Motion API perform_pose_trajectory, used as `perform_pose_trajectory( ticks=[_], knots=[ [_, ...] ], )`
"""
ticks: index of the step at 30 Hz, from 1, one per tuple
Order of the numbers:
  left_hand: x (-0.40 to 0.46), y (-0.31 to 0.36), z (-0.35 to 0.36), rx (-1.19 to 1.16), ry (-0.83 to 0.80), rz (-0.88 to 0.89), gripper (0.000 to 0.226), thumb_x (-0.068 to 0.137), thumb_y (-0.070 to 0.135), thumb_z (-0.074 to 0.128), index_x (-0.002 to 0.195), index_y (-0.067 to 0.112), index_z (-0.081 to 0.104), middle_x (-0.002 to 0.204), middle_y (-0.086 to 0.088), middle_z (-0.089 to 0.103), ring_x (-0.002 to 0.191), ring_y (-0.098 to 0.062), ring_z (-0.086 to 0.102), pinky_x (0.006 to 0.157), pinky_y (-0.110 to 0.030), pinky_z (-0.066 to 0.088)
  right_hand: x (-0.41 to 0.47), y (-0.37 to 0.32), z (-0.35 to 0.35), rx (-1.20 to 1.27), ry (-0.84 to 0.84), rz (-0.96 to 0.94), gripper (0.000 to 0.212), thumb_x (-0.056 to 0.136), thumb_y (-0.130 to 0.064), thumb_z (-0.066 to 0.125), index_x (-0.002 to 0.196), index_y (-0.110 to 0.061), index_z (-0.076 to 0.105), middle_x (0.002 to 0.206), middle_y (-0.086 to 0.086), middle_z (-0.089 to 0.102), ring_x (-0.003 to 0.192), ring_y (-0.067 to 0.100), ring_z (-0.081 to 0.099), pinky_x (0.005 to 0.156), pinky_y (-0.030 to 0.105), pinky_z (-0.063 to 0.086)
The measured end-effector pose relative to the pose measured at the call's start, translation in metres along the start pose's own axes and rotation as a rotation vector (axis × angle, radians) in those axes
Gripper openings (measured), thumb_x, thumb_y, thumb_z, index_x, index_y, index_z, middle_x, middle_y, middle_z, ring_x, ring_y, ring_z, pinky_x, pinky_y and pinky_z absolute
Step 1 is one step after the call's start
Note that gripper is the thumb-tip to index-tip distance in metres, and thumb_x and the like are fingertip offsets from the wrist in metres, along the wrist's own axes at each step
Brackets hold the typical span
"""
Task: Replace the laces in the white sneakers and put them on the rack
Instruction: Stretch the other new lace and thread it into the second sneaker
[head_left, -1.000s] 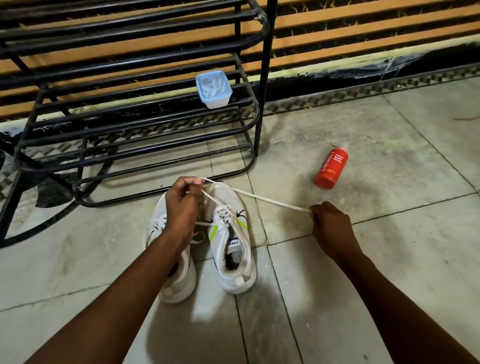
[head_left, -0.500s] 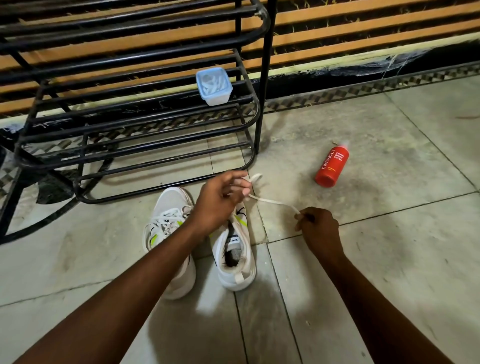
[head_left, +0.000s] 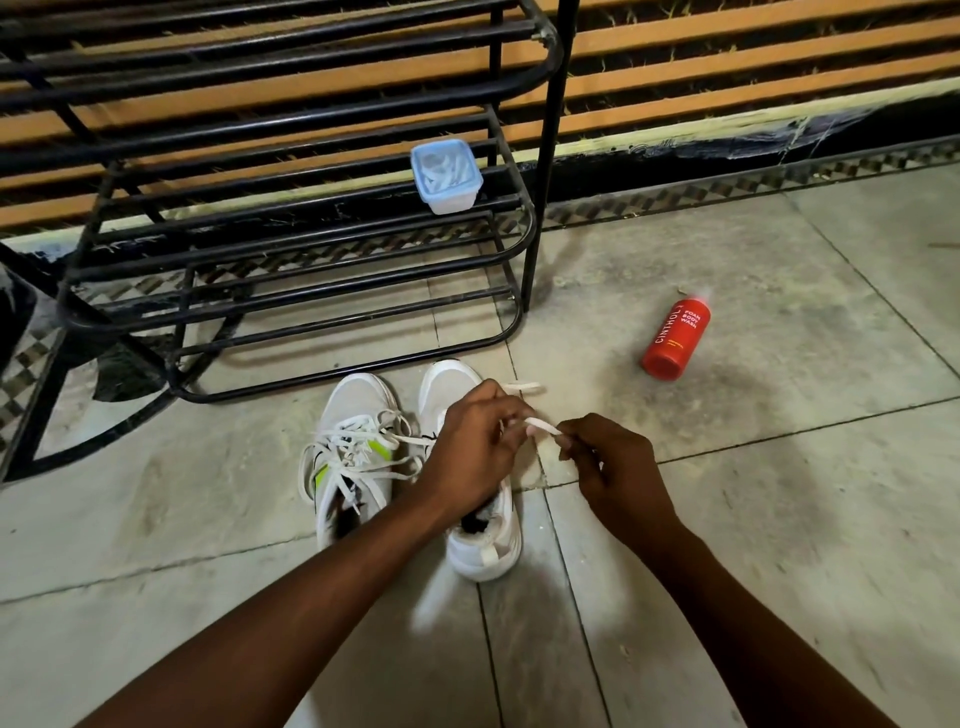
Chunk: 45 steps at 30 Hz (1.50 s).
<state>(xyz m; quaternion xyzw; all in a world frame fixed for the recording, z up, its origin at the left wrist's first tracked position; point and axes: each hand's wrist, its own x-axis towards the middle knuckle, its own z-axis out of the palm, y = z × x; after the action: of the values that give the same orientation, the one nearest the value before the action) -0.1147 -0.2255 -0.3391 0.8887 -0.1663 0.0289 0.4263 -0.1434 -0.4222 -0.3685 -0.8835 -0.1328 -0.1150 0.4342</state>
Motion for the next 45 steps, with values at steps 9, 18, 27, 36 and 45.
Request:
perform_pose_trajectory(
  ticks=[9, 18, 27, 36, 45],
  knots=[
    [-0.011, -0.004, -0.010, -0.084, 0.079, -0.039, 0.016, 0.091, 0.008, 0.076, 0.098, 0.021, 0.082, 0.089, 0.010, 0.066, 0.085, -0.007, 0.064, 0.075, -0.014, 0.046, -0.001, 0.006, 0.030, -0.071, -0.055, -0.009, 0.005, 0.089, -0.011, 0.071, 0.085, -0.013, 0.071, 0.086, -0.006, 0.050, 0.076, 0.013, 0.051, 0.068, 0.026, 0.042],
    [-0.026, -0.007, -0.025, 0.060, 0.183, -0.154, 0.032, 0.087, 0.008, 0.077, 0.116, 0.018, 0.072, 0.103, 0.006, 0.066, 0.097, -0.013, 0.062, 0.087, -0.030, 0.051, 0.010, -0.013, 0.044, 0.310, 0.020, 0.306, 0.011, 0.091, -0.006, 0.071, 0.083, -0.011, 0.075, 0.070, 0.000, 0.072, 0.063, 0.015, 0.070, 0.065, 0.039, 0.058],
    [-0.047, 0.000, -0.032, 0.170, 0.009, -0.433, 0.040, 0.075, 0.011, 0.068, 0.115, 0.012, 0.065, 0.105, 0.000, 0.052, 0.100, -0.017, 0.053, 0.087, -0.023, 0.046, 0.027, -0.041, 0.060, 0.607, 0.057, 0.407, 0.012, 0.089, 0.005, 0.068, 0.084, -0.005, 0.072, 0.077, 0.015, 0.073, 0.071, 0.029, 0.071, 0.072, 0.044, 0.060],
    [-0.050, 0.004, -0.044, 0.107, -0.100, -0.483, 0.065, 0.051, 0.026, 0.059, 0.114, 0.013, 0.061, 0.107, 0.002, 0.050, 0.105, -0.015, 0.050, 0.088, -0.022, 0.042, 0.031, -0.041, 0.072, 0.375, 0.029, 0.362, 0.012, 0.082, -0.007, 0.080, 0.081, -0.018, 0.075, 0.069, -0.004, 0.073, 0.069, 0.012, 0.071, 0.071, 0.034, 0.055],
    [-0.049, -0.010, -0.033, 0.188, -0.053, -0.461, 0.023, 0.086, 0.022, 0.071, 0.104, 0.011, 0.060, 0.104, 0.000, 0.048, 0.099, -0.017, 0.047, 0.085, -0.025, 0.039, 0.035, -0.044, 0.073, 0.322, -0.007, 0.303, 0.019, 0.082, -0.007, 0.080, 0.078, -0.025, 0.075, 0.075, -0.007, 0.074, 0.075, 0.011, 0.070, 0.074, 0.028, 0.053]
  ],
)
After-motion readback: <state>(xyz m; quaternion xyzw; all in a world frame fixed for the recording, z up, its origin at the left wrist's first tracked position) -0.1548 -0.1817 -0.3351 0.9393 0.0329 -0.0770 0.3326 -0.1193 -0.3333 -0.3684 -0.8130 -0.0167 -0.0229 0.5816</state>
